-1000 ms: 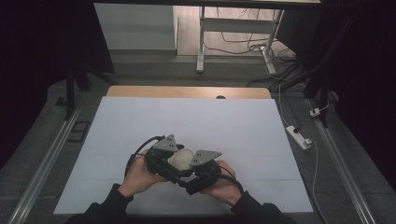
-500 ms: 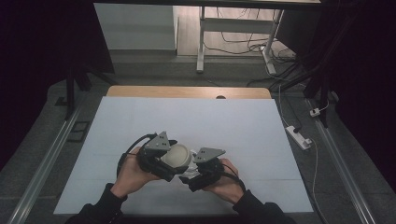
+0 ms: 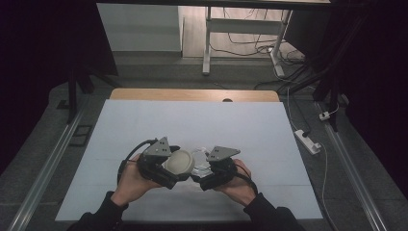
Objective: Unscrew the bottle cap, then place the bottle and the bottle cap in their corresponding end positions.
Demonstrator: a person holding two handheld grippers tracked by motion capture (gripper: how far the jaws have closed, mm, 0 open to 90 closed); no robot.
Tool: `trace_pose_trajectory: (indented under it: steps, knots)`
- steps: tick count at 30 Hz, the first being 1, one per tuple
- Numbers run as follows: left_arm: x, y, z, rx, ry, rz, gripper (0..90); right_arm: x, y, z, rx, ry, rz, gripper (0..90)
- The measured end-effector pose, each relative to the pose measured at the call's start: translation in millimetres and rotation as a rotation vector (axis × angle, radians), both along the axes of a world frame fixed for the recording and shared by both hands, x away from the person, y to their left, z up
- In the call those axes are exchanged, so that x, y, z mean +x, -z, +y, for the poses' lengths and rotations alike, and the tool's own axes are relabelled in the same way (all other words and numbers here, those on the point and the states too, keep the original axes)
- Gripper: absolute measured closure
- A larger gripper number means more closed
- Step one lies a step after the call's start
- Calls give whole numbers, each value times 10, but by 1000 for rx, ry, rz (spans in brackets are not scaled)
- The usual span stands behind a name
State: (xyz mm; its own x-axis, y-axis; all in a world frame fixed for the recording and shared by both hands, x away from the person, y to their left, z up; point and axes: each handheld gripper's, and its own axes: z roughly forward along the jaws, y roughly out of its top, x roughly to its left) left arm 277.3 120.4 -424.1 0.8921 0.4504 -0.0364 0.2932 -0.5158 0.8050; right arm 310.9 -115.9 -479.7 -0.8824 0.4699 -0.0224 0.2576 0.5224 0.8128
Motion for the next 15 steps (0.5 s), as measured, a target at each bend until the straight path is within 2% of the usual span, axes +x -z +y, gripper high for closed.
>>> trace_pose_trajectory:
  steps: [15]
  knots:
    - [-53, 121, -61, 8, 24, 4, 79, 185, -45, -84, 15, 57, -6, 64]
